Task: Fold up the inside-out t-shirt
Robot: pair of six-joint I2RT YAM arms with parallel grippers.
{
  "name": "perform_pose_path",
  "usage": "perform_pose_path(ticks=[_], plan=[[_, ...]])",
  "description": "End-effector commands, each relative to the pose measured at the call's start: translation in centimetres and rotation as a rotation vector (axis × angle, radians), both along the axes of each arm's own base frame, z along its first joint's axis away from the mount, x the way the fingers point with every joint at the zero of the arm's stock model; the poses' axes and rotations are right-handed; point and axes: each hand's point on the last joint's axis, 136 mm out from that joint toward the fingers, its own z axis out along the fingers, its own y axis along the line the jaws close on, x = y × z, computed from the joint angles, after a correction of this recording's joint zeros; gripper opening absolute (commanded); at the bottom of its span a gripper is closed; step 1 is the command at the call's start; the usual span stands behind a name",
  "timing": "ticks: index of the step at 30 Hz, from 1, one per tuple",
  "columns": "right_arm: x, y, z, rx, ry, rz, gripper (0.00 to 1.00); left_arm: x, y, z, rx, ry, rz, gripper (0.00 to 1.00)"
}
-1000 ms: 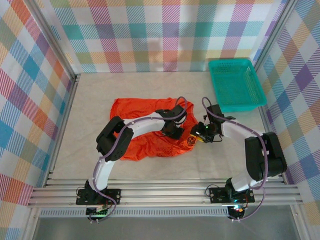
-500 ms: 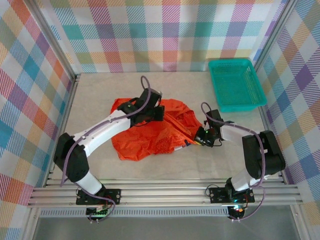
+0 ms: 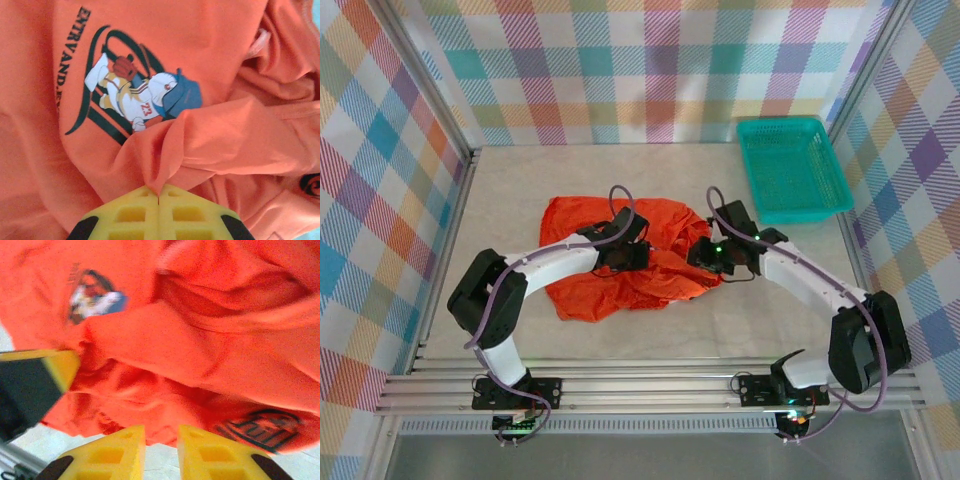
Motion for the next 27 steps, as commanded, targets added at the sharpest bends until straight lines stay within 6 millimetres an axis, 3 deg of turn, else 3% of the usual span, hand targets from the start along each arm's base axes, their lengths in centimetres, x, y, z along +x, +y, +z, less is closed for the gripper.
perform_pose_path(ticks=[1,5,9,14,21,22,25,26,27], plan=[[0.9,2.7,-1.1,0.0,0.001,0.058,0.17,0.7,-1.1,1.6,-0.062,-0.029,0.011,0.0],[2.7,6.2,-2.8,0.027,0.011,0.1,0.12,0.8,-1.1,2.7,-0.078,-0.043,0.017,0.0],[4.0,7.1,-5.0,-0.005,0.038,0.083,0.14,0.9,-0.9,3.8,-0.082,-0.066,0.02,0.0],[4.9,7.1,-6.8,-0.033,0.054,0.045,0.47,0.9,-0.5,4.4,-0.066,-0.079,0.021,0.0],[5.5,7.7,-9.0,-0.021,0.094,0.009,0.56,0.9,-0.5,4.3,-0.068,-0.077,0.019,0.0],[5.5,7.8,-9.3,-0.018,0.103,0.005,0.5,0.9,-0.4,4.3,-0.066,-0.078,0.021,0.0],[5.5,7.5,-9.0,-0.029,0.106,-0.003,0.09,0.9,0.2,4.2,-0.056,-0.079,0.026,0.0],[5.5,7.4,-8.0,-0.027,0.092,0.003,0.0,1.0,0.5,4.1,-0.052,-0.078,0.033,0.0],[5.5,7.3,-6.8,-0.024,0.077,0.01,0.0,1.1,0.8,4.0,-0.05,-0.077,0.038,0.0]])
